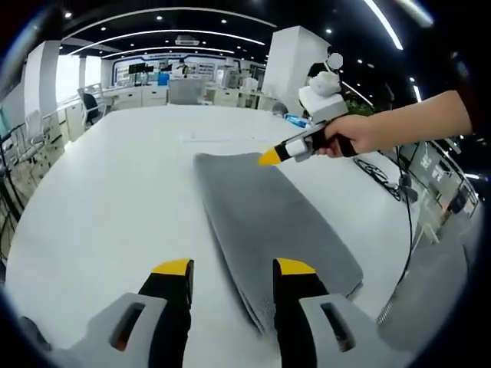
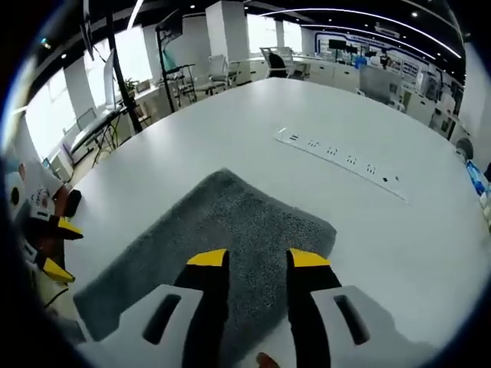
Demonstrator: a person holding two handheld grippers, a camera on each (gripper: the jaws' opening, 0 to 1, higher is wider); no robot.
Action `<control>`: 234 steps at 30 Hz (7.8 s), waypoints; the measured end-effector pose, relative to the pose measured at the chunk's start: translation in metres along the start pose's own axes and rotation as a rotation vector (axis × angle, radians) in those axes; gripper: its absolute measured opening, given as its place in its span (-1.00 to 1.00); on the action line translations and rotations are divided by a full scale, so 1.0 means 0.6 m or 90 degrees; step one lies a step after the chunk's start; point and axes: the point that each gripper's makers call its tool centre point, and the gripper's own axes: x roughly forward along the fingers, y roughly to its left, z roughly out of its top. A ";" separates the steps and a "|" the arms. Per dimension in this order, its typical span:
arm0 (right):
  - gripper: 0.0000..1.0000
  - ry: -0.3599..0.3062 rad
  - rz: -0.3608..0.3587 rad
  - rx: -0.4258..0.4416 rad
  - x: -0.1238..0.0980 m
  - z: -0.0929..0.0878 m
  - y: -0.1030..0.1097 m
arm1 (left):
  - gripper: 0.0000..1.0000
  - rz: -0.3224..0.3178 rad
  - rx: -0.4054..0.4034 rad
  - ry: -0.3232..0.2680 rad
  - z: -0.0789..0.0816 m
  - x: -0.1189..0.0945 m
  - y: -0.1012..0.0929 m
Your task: Fold the towel on the table until its edges align and the towel forms a compact rectangular stack.
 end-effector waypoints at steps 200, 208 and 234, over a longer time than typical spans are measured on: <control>-0.66 0.081 0.060 -0.171 -0.333 -0.419 0.102 | -0.83 -0.357 0.446 0.173 -0.131 0.102 -0.407; -0.45 0.046 0.010 -0.233 -0.343 -0.394 0.094 | -0.86 -0.393 0.264 0.190 -0.097 0.093 -0.407; -0.34 0.096 -0.029 -0.547 -0.331 -0.393 0.083 | -0.85 -0.402 0.178 0.182 -0.065 0.088 -0.405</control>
